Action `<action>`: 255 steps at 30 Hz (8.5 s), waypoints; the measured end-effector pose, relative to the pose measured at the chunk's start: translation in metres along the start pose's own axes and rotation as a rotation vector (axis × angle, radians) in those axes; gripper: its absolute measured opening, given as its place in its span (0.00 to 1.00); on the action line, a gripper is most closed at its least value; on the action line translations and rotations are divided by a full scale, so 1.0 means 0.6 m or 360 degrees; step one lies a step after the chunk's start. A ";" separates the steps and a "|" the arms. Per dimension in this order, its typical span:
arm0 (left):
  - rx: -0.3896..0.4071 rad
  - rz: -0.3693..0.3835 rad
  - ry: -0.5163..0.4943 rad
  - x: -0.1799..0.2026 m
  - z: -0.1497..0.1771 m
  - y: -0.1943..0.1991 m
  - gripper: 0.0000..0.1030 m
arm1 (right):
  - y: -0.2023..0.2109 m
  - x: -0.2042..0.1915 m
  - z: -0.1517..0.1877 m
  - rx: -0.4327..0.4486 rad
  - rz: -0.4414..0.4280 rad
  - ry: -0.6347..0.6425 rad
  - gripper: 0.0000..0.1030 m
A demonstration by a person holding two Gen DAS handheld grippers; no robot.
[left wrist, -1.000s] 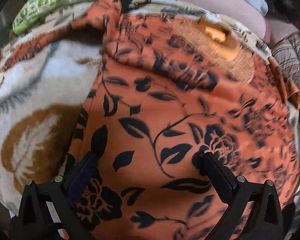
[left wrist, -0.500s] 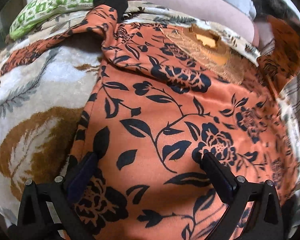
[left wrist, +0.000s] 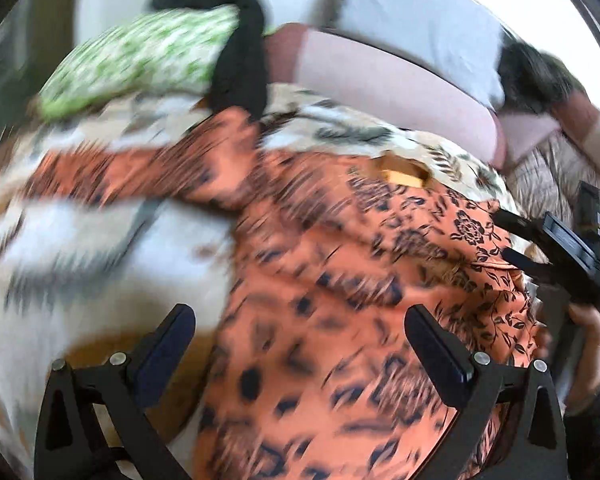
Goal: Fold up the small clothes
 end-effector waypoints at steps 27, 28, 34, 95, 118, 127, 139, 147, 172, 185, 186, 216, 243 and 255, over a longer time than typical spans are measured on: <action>-0.0330 -0.0171 0.0274 -0.006 -0.122 -0.193 0.20 | 0.061 0.300 -0.027 0.0191 -0.0263 -0.1130 0.07; -0.0364 -0.0202 0.0251 -0.006 -0.114 -0.205 0.23 | 0.056 0.316 -0.017 0.0170 -0.0181 -0.1179 0.08; -0.0111 -0.0226 0.0207 0.004 -0.131 -0.138 0.27 | 0.046 0.265 0.016 -0.0112 -0.0277 -0.0965 0.71; 0.0040 -0.0039 -0.0377 0.166 -0.112 -0.064 0.74 | 0.163 0.182 0.111 0.0056 0.0017 -0.0459 0.86; -0.0170 0.0020 0.0258 -0.105 -0.083 -0.124 0.51 | -0.022 0.202 -0.030 -0.0329 0.0259 -0.0479 0.32; -0.0328 0.0034 0.0254 -0.141 -0.169 -0.214 0.23 | -0.039 0.211 -0.112 -0.0318 0.0125 -0.0477 0.74; -0.0104 -0.0211 0.0253 -0.154 -0.166 -0.161 0.31 | -0.004 0.238 -0.119 -0.0160 0.0444 -0.0314 0.31; -0.0326 0.0091 0.0171 -0.095 -0.124 -0.191 0.59 | -0.035 0.170 -0.055 -0.0421 -0.0178 -0.0230 0.82; -0.0380 0.0388 0.0362 -0.098 0.288 0.045 0.32 | 0.254 0.289 0.370 -0.0472 -0.0400 -0.0562 0.36; -0.0230 0.0201 0.0415 -0.120 0.302 0.080 0.72 | 0.239 0.295 0.395 -0.0478 -0.0338 -0.0586 0.36; -0.0191 0.0147 0.0384 -0.122 0.299 0.086 0.77 | 0.240 0.294 0.395 -0.0475 -0.0345 -0.0590 0.36; -0.0374 0.0262 0.0375 -0.129 0.296 0.034 0.07 | 0.226 0.274 0.389 -0.0470 -0.0401 -0.0552 0.18; -0.0470 0.0217 0.0409 -0.142 0.296 -0.003 0.07 | 0.235 0.268 0.369 -0.0436 -0.0411 -0.0583 0.07; 0.0191 0.0415 0.0179 -0.071 -0.093 0.114 0.08 | 0.269 0.199 0.036 -0.0072 -0.0659 -0.0384 0.07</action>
Point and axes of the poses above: each gripper's, at about its wrist camera, not at the fingertips, and y roughly against the way its jaws point, x to its right, z to its underside, the point moved 7 cm from there along -y, roughly the way its jaws point, and after that the axes turned 14 degrees about -x, right-handed, at the moved point
